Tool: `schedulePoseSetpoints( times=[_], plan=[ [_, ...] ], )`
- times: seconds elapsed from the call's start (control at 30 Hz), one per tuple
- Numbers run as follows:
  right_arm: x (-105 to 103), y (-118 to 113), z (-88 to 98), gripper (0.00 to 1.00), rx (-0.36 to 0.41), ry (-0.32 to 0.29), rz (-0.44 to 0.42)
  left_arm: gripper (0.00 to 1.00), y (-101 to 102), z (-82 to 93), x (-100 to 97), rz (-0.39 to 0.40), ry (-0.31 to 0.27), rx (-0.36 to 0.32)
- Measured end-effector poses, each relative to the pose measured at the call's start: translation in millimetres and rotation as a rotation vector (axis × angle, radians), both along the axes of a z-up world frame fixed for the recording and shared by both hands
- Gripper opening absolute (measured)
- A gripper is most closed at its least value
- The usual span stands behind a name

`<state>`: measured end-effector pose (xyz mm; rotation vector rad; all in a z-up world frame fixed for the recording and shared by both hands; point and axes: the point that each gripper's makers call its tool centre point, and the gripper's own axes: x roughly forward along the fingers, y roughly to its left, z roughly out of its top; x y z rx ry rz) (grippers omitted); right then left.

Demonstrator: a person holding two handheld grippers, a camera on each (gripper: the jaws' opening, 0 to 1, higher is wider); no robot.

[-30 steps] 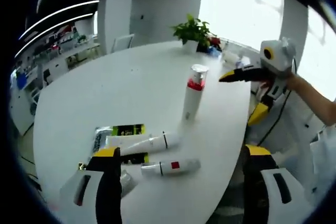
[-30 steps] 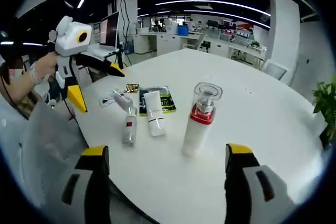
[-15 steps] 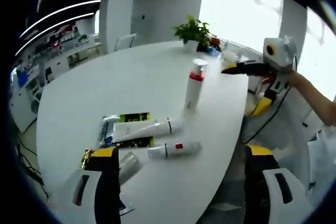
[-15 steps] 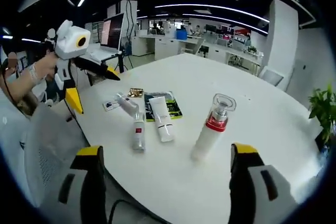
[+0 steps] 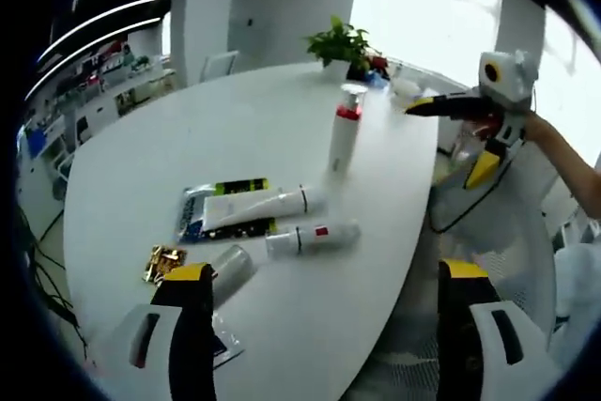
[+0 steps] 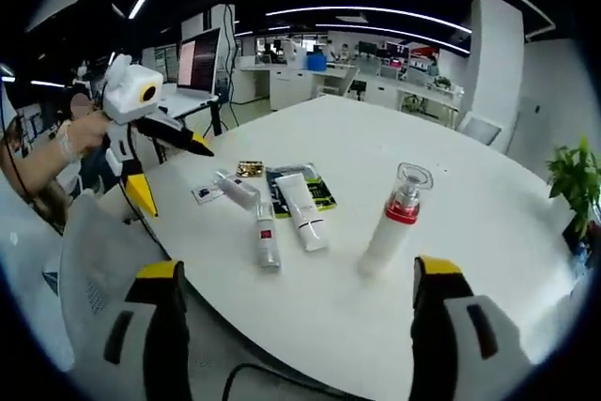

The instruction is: Arrange the skincare products in the storage area until every visible bottle or jar stands upright without overlapping.

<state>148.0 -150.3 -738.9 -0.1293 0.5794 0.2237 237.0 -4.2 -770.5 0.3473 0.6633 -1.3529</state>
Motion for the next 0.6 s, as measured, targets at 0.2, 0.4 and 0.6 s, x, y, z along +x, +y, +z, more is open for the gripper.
schedulePoseSetpoints(
  times=[0.2,0.4,0.6],
  plan=[
    [3.3,-8.5,2.9,1.00,-0.009,-0.005,0.017,0.97,-13.7,-1.8,3.0,0.037,0.020,-0.012],
    [14.7,-16.9,7.2,1.00,0.003,-0.022,0.060,0.97,-26.8,-2.4,5.5,0.075,0.036,-0.006],
    [21.1,-21.5,4.8,1.00,0.000,-0.013,0.115,0.97,-39.9,-2.4,15.7,0.122,0.061,-0.030]
  ],
)
